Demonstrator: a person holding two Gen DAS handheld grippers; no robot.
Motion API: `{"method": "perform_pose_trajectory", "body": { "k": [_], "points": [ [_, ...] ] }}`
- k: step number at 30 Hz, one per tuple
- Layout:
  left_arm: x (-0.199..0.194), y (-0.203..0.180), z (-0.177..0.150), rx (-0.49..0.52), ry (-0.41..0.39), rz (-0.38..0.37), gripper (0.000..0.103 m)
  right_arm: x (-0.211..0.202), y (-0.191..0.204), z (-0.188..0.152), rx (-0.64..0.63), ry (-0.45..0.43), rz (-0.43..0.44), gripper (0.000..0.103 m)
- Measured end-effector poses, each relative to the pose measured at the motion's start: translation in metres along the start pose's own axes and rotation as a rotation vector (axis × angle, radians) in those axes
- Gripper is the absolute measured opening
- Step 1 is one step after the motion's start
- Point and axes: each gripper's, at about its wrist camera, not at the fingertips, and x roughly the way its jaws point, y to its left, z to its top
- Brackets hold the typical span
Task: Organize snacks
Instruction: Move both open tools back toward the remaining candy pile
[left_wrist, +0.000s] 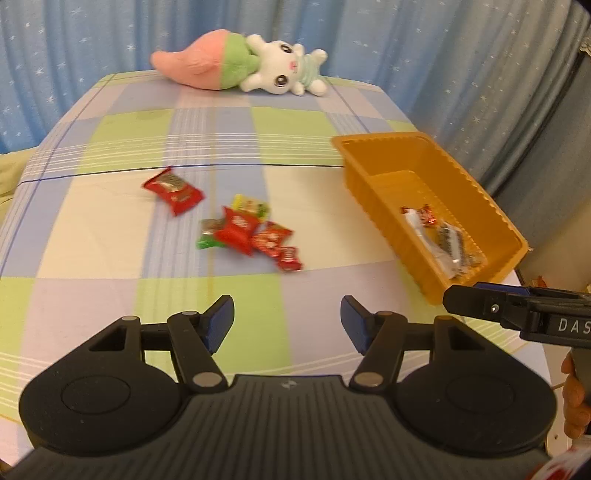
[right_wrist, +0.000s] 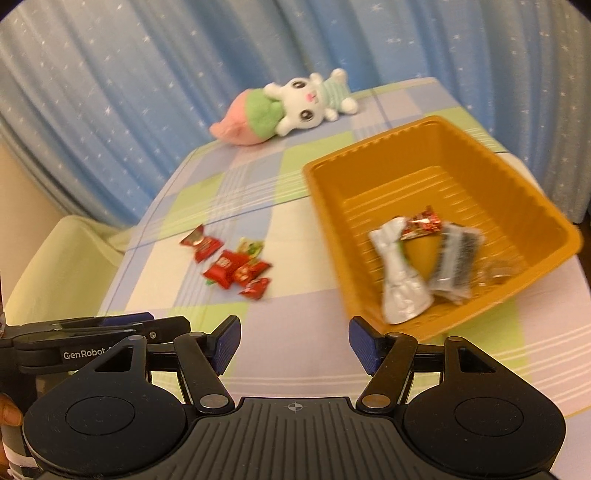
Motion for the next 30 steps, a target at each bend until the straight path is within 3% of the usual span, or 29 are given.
{"method": "perform_pose_trajectory", "body": {
  "k": [14,30],
  "points": [
    [-0.004,0.058,0.0,-0.007,-0.007,0.031,0.06,0.046,0.042,-0.004,0.0,0.045,-0.004,0.065],
    [0.019,0.094,0.009,0.005,0.015,0.025,0.06,0.104,0.062,0.008,-0.009,0.047,-0.098,0.065]
  ]
}}
